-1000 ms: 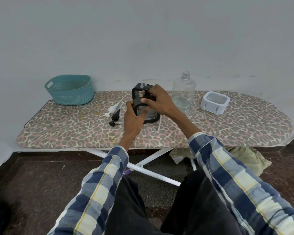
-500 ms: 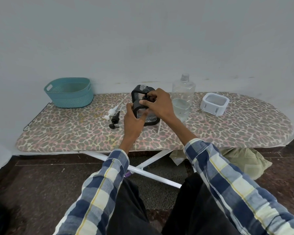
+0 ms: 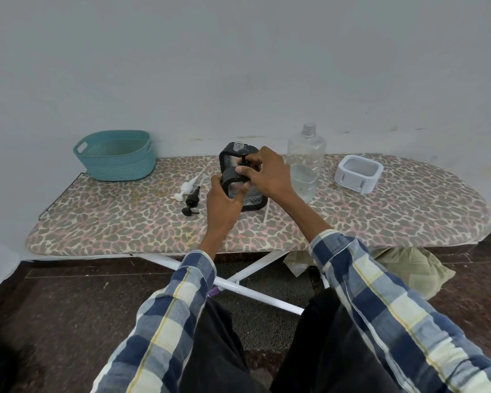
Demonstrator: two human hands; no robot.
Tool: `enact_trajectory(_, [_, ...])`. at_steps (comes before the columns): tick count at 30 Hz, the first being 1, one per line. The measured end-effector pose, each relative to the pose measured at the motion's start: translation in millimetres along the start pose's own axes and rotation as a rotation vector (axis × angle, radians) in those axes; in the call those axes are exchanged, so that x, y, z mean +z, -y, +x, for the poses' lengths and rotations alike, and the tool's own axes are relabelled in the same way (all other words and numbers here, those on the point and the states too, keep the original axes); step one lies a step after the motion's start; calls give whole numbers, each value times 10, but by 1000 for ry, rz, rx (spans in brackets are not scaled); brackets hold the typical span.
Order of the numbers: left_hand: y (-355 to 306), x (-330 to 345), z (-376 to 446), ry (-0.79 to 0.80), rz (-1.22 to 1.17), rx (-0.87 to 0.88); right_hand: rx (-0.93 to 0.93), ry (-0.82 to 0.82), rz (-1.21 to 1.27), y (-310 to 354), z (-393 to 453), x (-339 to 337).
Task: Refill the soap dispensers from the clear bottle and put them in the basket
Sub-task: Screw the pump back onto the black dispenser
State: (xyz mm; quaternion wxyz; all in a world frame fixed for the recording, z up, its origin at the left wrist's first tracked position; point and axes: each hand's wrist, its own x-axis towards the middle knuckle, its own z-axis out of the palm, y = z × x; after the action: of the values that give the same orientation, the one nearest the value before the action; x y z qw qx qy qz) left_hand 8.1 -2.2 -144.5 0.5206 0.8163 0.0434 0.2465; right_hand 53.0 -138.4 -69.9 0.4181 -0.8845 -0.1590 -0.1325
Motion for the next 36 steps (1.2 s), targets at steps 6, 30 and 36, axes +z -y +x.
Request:
enact_trajectory(6, [28,10,2,-42,84,-2,43,-61,-206,47,17,49])
enact_trajectory(30, [-75,-41,-87,-64,96,31,-72,-1,118,57,-141,-210])
enact_trajectory(36, [-27,-30,-74,-68,64,51,-344,130,-160,110,-11,-449])
